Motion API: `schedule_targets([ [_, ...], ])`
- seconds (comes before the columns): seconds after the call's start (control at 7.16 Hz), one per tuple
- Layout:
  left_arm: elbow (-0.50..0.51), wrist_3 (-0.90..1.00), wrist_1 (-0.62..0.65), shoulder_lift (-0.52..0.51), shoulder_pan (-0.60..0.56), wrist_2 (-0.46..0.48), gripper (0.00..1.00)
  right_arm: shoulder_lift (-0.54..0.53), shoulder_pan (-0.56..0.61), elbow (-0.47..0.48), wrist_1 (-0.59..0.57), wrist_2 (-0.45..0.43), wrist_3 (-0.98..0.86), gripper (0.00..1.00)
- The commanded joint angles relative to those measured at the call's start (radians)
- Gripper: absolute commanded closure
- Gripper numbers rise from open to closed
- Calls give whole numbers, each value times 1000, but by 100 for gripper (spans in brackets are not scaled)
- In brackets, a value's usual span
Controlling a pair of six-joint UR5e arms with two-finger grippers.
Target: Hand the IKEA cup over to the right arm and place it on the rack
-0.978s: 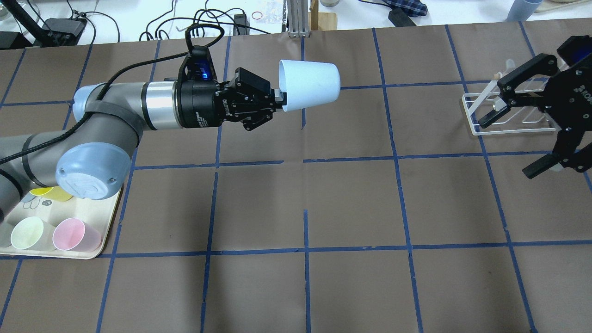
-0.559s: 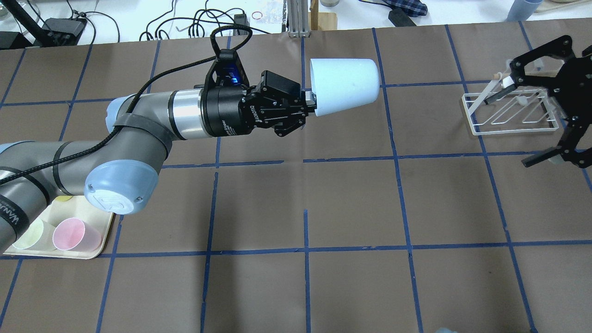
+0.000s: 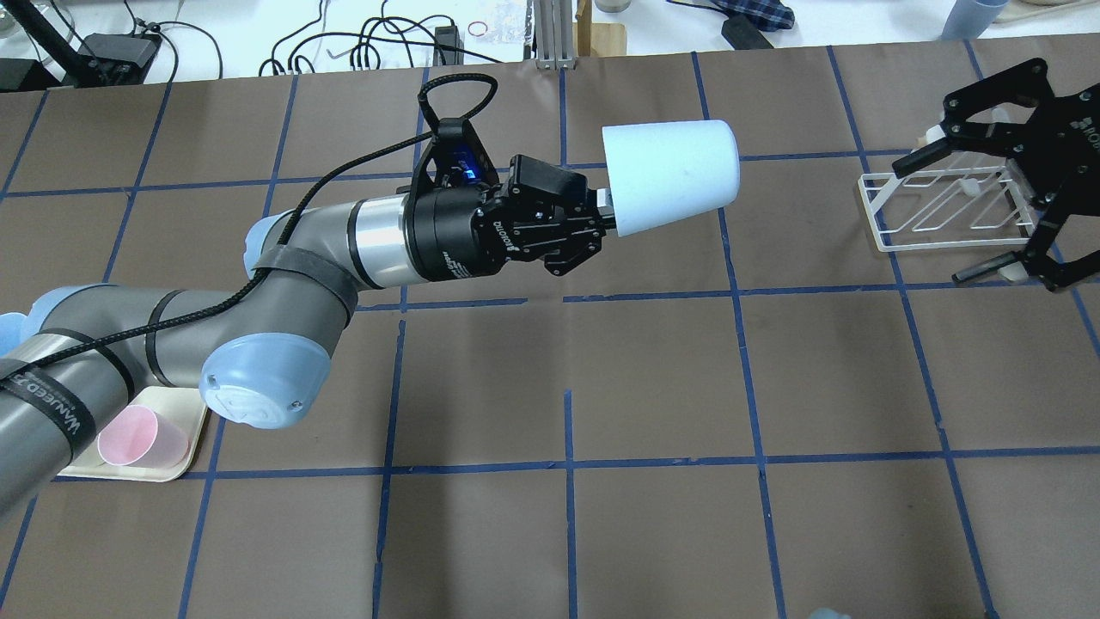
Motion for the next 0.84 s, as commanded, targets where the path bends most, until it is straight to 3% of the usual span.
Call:
schedule_targets([
  [0.0, 2, 5, 28, -43, -2, -7, 100, 13, 42, 10, 72, 71, 11, 0],
  [0.56, 14, 12, 84, -108, -33, -33, 100, 44, 127, 22, 49, 196, 39, 0],
  [0.7, 26, 12, 84, -122, -50, -45, 100, 53, 147, 28, -28, 219, 45, 0],
])
